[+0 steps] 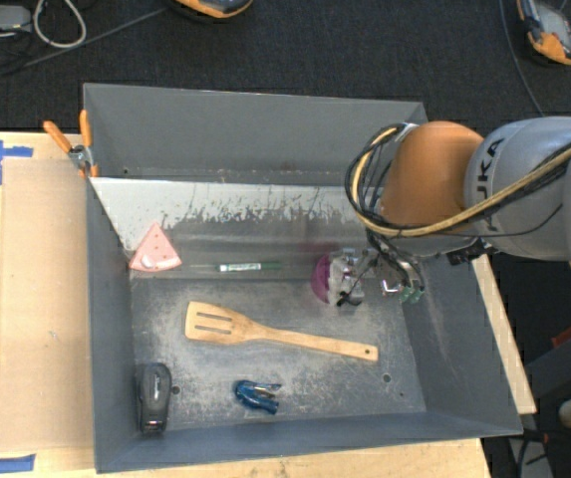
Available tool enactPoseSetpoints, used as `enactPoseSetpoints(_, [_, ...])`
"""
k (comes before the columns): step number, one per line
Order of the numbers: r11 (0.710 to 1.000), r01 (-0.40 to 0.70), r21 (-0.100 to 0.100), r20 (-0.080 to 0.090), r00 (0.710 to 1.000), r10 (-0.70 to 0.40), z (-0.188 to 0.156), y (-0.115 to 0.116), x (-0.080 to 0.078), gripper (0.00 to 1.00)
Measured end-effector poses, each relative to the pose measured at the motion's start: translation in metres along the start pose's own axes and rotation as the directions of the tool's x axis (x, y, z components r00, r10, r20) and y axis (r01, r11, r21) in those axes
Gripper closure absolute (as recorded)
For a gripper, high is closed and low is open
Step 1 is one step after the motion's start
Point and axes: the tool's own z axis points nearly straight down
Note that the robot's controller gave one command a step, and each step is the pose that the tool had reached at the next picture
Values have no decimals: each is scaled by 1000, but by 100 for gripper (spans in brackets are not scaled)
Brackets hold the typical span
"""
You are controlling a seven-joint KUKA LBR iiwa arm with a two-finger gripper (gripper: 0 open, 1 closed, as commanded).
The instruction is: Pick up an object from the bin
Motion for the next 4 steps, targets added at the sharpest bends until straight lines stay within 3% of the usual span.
enactPoseSetpoints(1, [999, -34, -1, 8, 999, 34, 3, -5, 0, 100])
enactPoseSetpoints(2, [1000, -23, -1, 0, 1000, 23, -4, -5, 7, 100])
enactPoseSetpoints(3, [1000, -2, -1, 6, 1000, 2, -12, -4, 2, 100])
enactPoseSetpoints(4, [1000, -19, -2, -1, 1000, 19, -9, -3, 12, 0])
